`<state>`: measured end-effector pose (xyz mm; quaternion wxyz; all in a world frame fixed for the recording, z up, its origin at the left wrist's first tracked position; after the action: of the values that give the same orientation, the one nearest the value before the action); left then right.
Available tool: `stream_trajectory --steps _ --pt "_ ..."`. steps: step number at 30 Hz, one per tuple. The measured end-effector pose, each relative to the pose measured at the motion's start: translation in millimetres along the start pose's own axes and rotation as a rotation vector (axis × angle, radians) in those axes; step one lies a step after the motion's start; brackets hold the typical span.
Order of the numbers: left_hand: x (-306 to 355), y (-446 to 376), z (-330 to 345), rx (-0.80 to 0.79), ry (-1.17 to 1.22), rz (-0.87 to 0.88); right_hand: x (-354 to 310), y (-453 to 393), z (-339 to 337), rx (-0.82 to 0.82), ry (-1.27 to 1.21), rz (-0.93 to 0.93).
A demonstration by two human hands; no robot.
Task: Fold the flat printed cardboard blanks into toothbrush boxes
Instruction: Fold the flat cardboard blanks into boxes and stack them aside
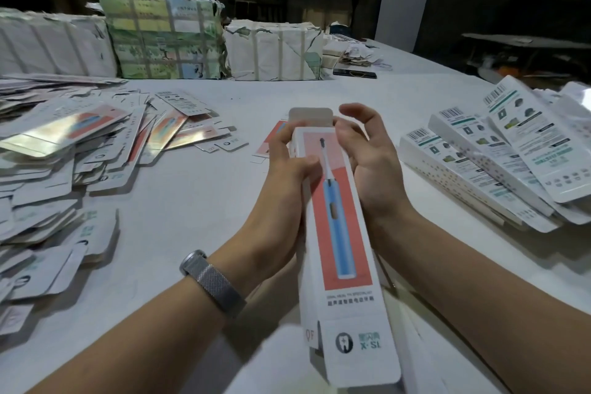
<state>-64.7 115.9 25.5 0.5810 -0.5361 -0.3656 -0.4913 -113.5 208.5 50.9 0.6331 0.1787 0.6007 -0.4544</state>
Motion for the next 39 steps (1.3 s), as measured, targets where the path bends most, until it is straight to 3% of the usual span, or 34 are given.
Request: stream_trajectory --steps 19,32,39 --pt "7 -1 -2 -0.124 -0.054 -0.020 2 -15 -4 -0.122 0.037 0.058" --pt "5 -5 -1 -0.182 -0.135 -0.015 -6 -20 -18 -0.087 0.084 0.003" --pt "10 -5 -2 -0.172 -0.071 0.035 -10 -23 -15 -0.213 0.098 0.020"
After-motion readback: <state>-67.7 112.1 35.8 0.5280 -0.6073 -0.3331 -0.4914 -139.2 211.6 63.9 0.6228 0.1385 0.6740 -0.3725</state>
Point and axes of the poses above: each hand's wrist, its own y-axis away from the middle knuckle, its own z-axis out of the palm, x = y × z, the point moved 6 cm from there along -y, towards the middle knuckle, and after that the axes turned 15 degrees about -x, right-handed, at the moved point
